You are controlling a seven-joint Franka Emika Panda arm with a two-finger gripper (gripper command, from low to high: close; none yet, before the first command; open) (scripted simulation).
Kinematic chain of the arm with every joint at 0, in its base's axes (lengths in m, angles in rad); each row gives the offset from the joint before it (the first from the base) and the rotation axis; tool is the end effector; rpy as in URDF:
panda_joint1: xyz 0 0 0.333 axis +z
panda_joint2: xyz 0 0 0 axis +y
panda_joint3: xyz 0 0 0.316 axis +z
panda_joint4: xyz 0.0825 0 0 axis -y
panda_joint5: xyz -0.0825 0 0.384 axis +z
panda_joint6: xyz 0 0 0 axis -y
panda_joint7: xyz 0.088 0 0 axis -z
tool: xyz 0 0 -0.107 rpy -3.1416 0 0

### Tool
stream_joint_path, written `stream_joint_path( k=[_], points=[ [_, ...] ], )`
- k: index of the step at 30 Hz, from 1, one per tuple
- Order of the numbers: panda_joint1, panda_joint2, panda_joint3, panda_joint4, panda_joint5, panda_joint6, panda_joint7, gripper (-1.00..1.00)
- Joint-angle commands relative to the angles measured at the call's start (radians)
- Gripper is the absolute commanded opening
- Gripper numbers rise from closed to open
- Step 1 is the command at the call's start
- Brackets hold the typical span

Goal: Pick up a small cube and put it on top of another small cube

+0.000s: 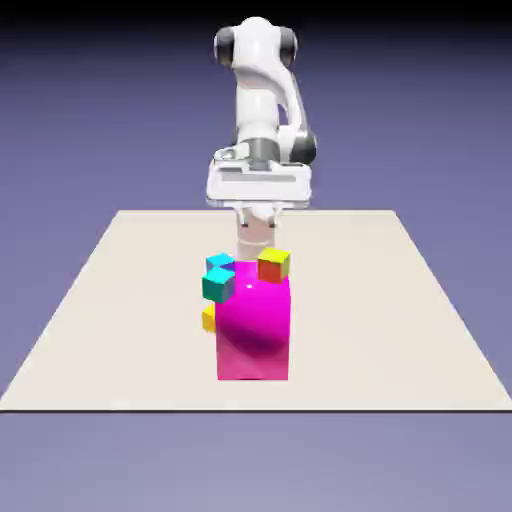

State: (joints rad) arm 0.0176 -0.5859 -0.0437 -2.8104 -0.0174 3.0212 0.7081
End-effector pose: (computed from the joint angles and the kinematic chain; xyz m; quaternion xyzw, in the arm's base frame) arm 0.3870 -0.0091 0.4618 -0.8625 0.3250 -0.3626 0.1374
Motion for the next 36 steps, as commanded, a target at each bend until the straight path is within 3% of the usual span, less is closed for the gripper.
stream_joint_path(
  k=[1,36],
  points=[
    [0.005,-0.013,-0.036,0.0,-0.014,-0.013,-0.027,0.0],
    [0.166,-0.476,-1.305,-0.012,-0.52,-0.472,-0.982,0.0]
  ],
)
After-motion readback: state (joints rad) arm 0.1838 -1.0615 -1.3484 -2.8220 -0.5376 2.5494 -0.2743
